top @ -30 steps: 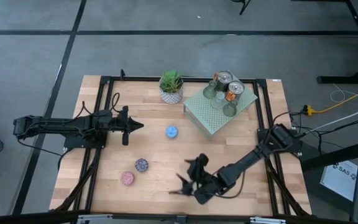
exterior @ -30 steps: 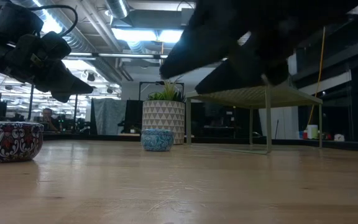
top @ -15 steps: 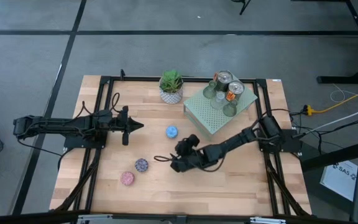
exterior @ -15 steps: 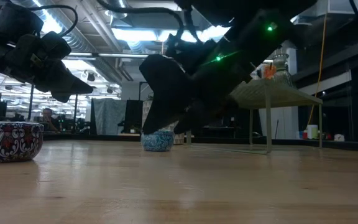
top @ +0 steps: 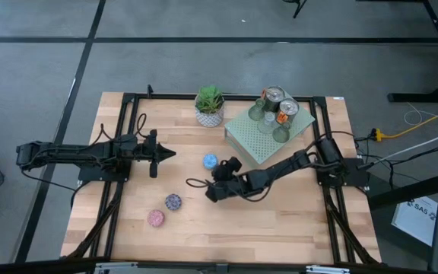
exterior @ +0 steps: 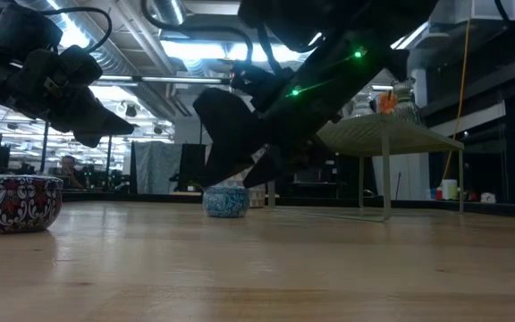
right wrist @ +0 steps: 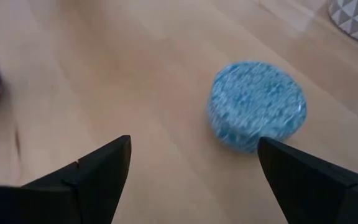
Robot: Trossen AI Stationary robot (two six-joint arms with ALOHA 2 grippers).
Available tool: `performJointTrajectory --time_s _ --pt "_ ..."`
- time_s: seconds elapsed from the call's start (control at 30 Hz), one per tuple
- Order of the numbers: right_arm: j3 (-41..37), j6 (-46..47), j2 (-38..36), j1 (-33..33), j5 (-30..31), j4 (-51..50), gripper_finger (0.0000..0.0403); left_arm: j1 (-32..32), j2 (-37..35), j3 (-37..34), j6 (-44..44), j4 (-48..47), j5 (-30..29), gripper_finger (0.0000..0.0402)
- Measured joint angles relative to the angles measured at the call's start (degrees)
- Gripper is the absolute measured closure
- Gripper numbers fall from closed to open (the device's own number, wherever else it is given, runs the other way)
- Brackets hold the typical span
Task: Pick & Place candle stick holders
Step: Put the blue scented candle on the shelf
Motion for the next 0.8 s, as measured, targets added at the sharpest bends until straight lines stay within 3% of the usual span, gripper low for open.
performJointTrajectory --time_s 0.4,0.8 --pt "0.00 0.86 0.00 -2.26 -2.66 0.78 0.0049 0.01 0.00 0.00 0.00 0.00 -0.01 0.0395" --pt "0.00 1.90 0.00 -4.47 -2.97 0.64 0.0016 0.00 0.00 0.00 0.00 0.00 0.00 0.0393"
